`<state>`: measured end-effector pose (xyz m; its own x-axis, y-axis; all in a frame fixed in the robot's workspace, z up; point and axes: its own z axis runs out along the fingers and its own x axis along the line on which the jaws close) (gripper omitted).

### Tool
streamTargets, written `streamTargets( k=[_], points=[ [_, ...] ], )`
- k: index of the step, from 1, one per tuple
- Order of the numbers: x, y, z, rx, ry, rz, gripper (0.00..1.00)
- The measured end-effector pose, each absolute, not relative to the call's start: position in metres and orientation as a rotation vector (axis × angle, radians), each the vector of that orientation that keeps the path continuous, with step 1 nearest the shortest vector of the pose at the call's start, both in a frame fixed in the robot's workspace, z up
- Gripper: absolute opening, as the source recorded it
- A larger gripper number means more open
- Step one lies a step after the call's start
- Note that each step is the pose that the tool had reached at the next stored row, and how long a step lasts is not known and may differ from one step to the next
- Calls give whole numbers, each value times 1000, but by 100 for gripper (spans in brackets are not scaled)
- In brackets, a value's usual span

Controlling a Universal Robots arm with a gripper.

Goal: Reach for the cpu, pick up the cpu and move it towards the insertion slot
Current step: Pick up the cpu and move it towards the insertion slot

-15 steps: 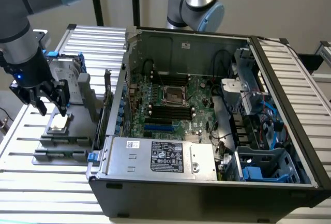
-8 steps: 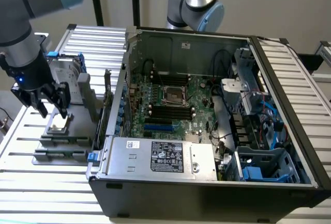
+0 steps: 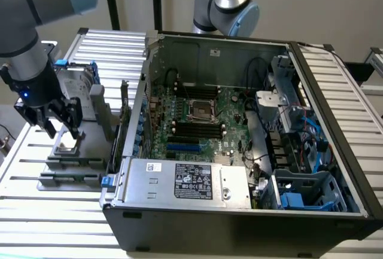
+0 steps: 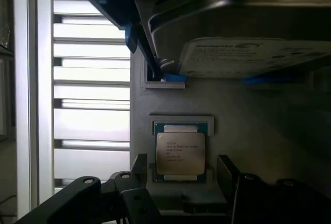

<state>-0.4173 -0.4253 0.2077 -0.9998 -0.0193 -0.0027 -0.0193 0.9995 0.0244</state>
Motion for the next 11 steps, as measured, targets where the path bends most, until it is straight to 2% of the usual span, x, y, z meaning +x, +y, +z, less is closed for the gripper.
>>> streamTargets(
  k=[11],
  points=[
    [-416, -425, 201, -35, 3137, 36, 65]
  ],
)
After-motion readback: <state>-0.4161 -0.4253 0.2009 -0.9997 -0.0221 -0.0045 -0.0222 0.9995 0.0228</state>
